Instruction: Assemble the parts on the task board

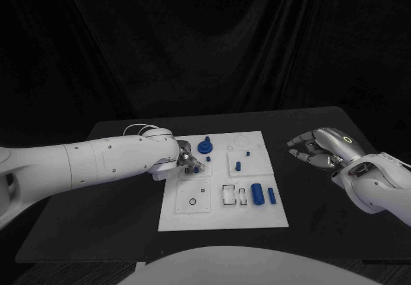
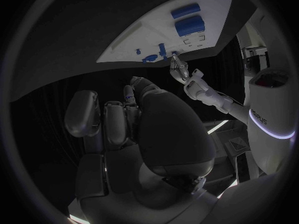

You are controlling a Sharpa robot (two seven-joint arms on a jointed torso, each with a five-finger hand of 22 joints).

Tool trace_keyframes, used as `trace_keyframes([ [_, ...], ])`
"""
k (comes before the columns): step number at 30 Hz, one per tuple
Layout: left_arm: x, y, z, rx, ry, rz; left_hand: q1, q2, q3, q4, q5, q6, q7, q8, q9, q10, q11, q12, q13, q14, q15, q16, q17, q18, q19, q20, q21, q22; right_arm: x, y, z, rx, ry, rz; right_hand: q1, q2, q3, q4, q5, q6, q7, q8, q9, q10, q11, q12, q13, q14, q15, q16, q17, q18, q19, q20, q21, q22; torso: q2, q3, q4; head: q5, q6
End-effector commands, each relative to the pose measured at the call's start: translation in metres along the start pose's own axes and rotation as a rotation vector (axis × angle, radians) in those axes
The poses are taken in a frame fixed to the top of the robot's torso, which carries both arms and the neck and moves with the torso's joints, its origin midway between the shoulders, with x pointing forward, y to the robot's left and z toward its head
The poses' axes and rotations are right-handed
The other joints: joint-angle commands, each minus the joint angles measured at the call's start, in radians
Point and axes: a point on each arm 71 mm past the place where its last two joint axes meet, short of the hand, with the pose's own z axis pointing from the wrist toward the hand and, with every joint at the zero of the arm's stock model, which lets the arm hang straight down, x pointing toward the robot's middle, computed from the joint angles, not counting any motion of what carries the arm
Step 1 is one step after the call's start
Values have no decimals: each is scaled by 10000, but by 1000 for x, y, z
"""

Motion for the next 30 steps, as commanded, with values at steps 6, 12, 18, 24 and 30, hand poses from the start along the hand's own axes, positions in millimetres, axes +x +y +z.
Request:
trace_keyframes([
  [6, 0, -1, 0, 207, -26, -82, -624, -177, -964, 763, -40, -46, 34, 55, 49, 908, 62, -75, 2510, 1055, 46, 27, 2635, 114, -7, 3, -70, 1861, 1, -2, -1, 192, 55, -5, -21, 112, 52, 16, 36, 88, -15, -50, -15, -37, -45, -29, -1065, 472, -41, -47, -8, 48, -75, 4, -53, 1433, 7, 4, -4, 34, -2],
  [12, -1, 0, -1, 322, -237, -237, -621, 8, -1504, 1298, -36, -6, 29, 80, 90, 915, 61, -66, 2515, 1055, 49, 27, 2635, 111, 4, 6, -67, 1871, 1, -2, -1, 194, 52, -10, -17, 110, 60, 7, 47, 89, -17, -52, -16, -37, -47, -32, -1067, 470, -41, -56, -20, 48, -76, 3, -54, 1433, 15, 1, 0, 59, -2],
  [18, -4, 3, -7, 458, -499, -430, -275, 137, -1705, 1402, -24, 146, -19, 179, 144, 982, 28, 17, 2558, 1055, 25, 27, 2635, 86, 98, -4, 52, 1911, 1, -3, -1, 176, 26, -21, -17, 110, 60, 7, 47, 89, -17, -52, -16, -37, -47, -32, -1067, 470, -41, -56, -20, 48, -76, 3, -54, 1433, 17, -1, -5, 58, -2],
  [24, -28, 4, -24, 692, -827, -327, 206, 265, -1910, 1418, -20, 197, -60, 239, 190, 1080, -15, 144, 2625, 1055, -14, 27, 2635, 52, 221, -38, 205, 1959, -1, -2, -3, 79, -95, -21, -104, 89, 54, 37, 41, 86, -6, -66, -23, -26, -38, -28, -1068, 476, -38, -30, 7, 39, -65, 3, -8, 1443, 13, 4, 2, 164, -2],
  [30, -60, 7, -45, 908, -1351, -257, 855, 419, -1963, 1217, -2, 197, -88, 274, 224, 1080, -41, 144, 2625, 1055, -38, 27, 2635, 30, 296, -64, 297, 1989, -3, 1, -6, -12, -248, 27, -321, 76, 31, 137, -21, 94, -12, -86, -36, 43, -39, 40, -1022, 532, -37, 160, 205, -27, 45, 8, 367, 1532, 8, -10, -3, 233, -2],
])
